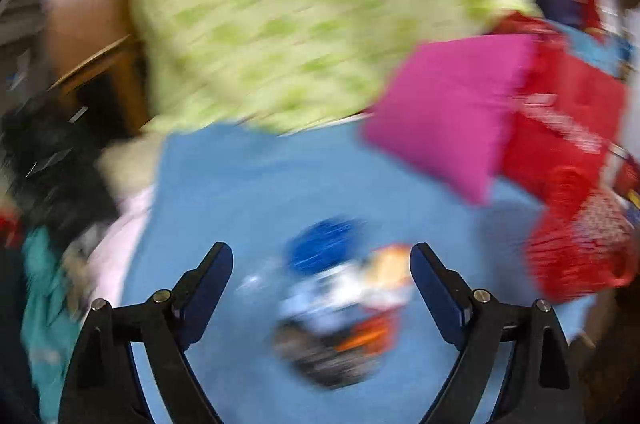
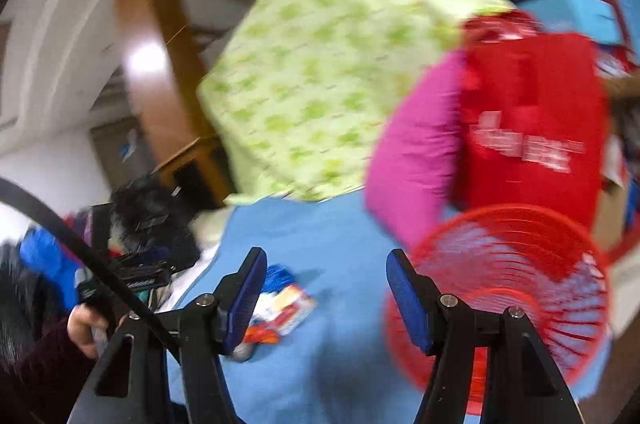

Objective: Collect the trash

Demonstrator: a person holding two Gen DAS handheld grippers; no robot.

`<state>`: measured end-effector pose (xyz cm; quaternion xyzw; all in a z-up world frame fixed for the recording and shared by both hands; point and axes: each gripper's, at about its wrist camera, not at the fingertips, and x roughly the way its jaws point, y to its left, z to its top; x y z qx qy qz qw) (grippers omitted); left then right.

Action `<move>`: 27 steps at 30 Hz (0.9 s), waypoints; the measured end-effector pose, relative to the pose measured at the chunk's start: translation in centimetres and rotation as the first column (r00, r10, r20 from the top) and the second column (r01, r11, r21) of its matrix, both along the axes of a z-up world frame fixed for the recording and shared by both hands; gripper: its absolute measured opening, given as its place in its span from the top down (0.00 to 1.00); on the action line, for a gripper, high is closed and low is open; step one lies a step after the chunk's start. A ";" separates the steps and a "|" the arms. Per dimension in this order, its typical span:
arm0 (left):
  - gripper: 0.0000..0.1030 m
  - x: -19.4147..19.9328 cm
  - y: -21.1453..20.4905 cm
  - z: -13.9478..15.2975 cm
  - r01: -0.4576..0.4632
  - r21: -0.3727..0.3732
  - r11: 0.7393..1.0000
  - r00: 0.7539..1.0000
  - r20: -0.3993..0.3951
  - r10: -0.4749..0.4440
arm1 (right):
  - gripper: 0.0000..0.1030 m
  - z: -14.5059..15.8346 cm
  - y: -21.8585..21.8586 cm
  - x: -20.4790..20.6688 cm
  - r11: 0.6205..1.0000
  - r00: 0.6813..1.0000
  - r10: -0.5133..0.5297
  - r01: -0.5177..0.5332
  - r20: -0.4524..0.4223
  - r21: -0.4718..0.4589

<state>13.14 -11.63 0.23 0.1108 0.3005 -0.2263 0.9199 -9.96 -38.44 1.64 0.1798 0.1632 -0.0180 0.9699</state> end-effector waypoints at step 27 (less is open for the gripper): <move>0.00 13.5 11.1 -19.6 -0.356 0.009 0.934 0.919 -0.178 0.352 | 0.00 -20.9 -1.8 23.7 0.949 0.826 -0.281 0.162 -0.489 -0.272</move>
